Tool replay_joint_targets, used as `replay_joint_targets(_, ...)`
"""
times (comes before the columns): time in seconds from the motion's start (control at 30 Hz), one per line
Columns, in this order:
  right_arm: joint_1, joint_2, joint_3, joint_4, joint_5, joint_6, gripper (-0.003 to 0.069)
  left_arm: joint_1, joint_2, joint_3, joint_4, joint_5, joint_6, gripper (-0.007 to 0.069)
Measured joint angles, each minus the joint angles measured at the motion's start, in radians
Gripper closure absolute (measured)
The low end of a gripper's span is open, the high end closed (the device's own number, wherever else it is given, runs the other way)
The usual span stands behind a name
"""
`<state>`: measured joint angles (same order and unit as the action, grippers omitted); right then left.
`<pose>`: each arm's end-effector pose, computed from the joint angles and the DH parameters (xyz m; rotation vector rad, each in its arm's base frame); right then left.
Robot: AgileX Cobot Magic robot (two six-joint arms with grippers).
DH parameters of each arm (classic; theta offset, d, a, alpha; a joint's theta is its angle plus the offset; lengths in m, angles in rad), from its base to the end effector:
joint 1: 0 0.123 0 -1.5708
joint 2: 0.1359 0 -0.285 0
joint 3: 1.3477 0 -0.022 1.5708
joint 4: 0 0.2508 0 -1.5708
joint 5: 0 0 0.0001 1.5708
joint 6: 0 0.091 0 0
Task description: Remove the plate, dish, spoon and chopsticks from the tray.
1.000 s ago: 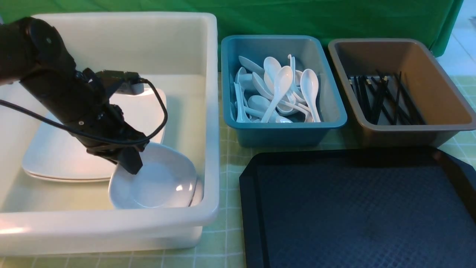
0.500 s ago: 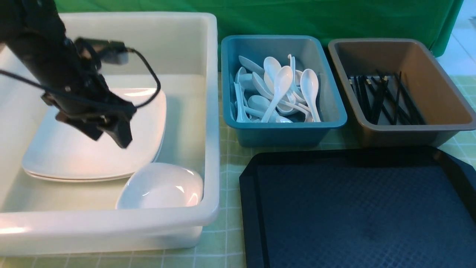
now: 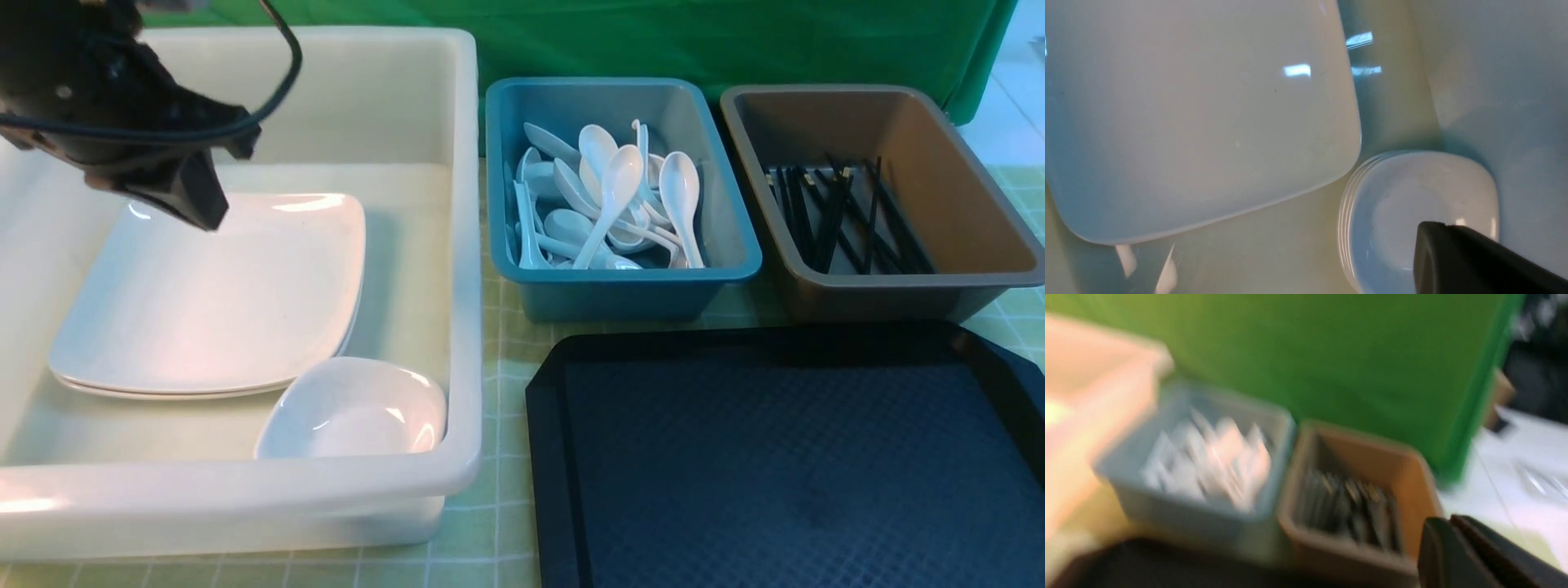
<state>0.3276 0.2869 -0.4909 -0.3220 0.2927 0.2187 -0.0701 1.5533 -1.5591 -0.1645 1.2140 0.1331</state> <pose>0.0639 0.0129 0.3341 -0.2526 1.5386 0.1158 0.3189 -0.0364 0.3704 0.2422 2.6695 -0.2053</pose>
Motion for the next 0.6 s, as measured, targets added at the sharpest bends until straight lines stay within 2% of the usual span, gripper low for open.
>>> replay_joint_targets(0.1,0.000,0.038,0.090,0.001,-0.191,0.030,0.0655,0.000,-0.024,0.000,0.000,0.000,0.000,0.0633)
replay_joint_targets(0.2,0.000,0.076,0.126,0.001,-0.271,0.042,0.0654,0.000,-0.032,0.000,-0.001,0.000,0.004,0.0633)
replay_joint_targets(0.6,0.000,0.091,0.136,0.000,-0.310,0.049,0.0637,0.000,-0.032,0.000,-0.005,-0.040,0.022,0.0633)
